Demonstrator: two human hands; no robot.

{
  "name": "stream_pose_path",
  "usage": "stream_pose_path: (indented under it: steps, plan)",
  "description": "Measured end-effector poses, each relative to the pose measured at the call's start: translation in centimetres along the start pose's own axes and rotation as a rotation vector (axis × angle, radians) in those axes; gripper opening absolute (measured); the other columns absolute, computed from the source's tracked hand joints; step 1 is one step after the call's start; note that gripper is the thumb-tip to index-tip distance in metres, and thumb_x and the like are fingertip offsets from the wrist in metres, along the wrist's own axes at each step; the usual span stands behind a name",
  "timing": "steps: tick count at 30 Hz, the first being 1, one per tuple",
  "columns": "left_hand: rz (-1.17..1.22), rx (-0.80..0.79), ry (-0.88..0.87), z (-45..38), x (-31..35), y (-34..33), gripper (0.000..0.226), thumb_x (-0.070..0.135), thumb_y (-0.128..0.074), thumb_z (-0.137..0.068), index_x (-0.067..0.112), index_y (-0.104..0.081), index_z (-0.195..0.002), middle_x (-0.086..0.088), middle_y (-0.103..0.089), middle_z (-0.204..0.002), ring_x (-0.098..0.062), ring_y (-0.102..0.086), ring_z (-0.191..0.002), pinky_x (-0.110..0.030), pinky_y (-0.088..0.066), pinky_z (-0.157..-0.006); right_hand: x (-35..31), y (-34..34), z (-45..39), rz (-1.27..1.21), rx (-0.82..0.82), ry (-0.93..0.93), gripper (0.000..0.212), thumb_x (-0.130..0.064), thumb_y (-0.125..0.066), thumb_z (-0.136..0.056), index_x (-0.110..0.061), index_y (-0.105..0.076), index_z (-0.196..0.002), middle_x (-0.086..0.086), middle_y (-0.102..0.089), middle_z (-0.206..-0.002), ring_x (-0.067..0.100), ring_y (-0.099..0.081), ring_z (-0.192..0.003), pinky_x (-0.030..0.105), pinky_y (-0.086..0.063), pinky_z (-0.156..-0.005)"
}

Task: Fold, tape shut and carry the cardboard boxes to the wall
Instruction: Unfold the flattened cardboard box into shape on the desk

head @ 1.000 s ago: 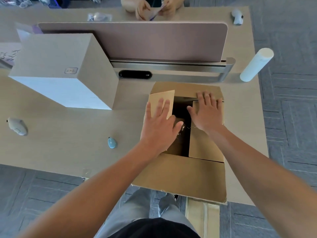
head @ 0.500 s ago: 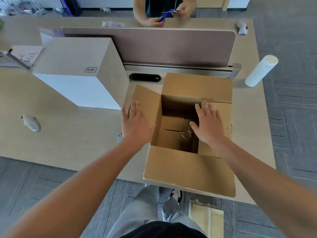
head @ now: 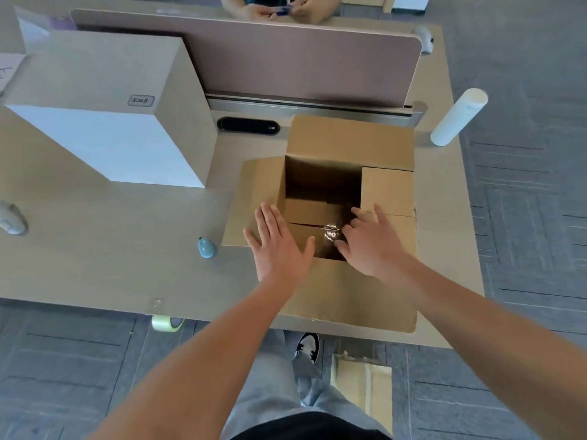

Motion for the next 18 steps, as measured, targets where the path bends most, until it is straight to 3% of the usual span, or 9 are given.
stream_pose_path:
  steps: [7, 10, 13, 15, 18]
  plan:
    - [-0.003, 0.000, -0.022, 0.0, -0.1, -0.4, 0.104, 0.077, -0.011, -0.096, 0.001, 0.014, -0.161, -0.018, 0.015, -0.171, -0.035, 0.013, -0.159, -0.064, -0.013, -0.125, 6.7, 3.4, 6.9, -0.124, 0.425, -0.252, 0.051, -0.054, -0.039, -0.106, -0.022, -0.070, -0.130, 0.002, -0.067, -0.140, 0.025, -0.034, -0.154, 0.059, -0.016, -0.127]
    - [0.000, 0.019, -0.024, 0.0, 0.0, -0.4, 0.103, 0.076, -0.014, -0.096, 0.000, 0.010, -0.162, -0.018, 0.010, -0.172, -0.035, 0.008, -0.159, -0.063, -0.014, -0.125, 11.0, 0.7, 9.0, -0.159, 0.364, -0.461, 0.051, -0.052, -0.041, -0.105, -0.018, -0.062, -0.136, 0.007, -0.062, -0.145, 0.030, -0.034, -0.154, 0.058, -0.011, -0.128]
    - [-0.007, 0.043, -0.019, 0.1, 0.2, -0.2, 0.101, 0.073, -0.018, -0.097, -0.002, 0.004, -0.162, -0.021, 0.001, -0.172, -0.036, 0.000, -0.159, -0.064, -0.018, -0.123, 12.3, -3.9, 9.3, -0.339, 0.224, -0.559, 0.059, -0.054, -0.041, -0.105, -0.017, -0.047, -0.149, 0.010, -0.050, -0.156, 0.032, -0.035, -0.152, 0.058, -0.021, -0.127]
    - [-0.011, 0.037, -0.015, 0.0, 0.1, -0.2, 0.101, 0.072, -0.018, -0.097, -0.002, 0.003, -0.162, -0.021, -0.001, -0.172, -0.036, -0.001, -0.159, -0.064, -0.019, -0.123, 11.1, -6.2, 8.9, -0.494, 0.157, -0.573, 0.068, -0.059, -0.040, -0.105, -0.017, -0.032, -0.159, 0.010, -0.035, -0.167, 0.032, -0.031, -0.154, 0.053, -0.027, -0.126]
    - [-0.009, 0.021, -0.014, -0.1, 0.0, -0.2, 0.100, 0.071, -0.017, -0.097, -0.002, 0.005, -0.162, -0.021, 0.002, -0.172, -0.036, 0.001, -0.159, -0.063, -0.017, -0.124, 7.9, -8.1, 8.0, -0.673, 0.119, -0.614, 0.084, -0.063, -0.040, -0.105, -0.015, -0.008, -0.167, 0.008, -0.010, -0.175, 0.030, -0.017, -0.160, 0.045, -0.022, -0.127]
Point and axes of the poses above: each hand's wrist, its own z-axis away from the middle knuckle, its own y-axis out of the back of the hand, x = y × z, the point moved 5 cm from there along -z, towards the middle knuckle
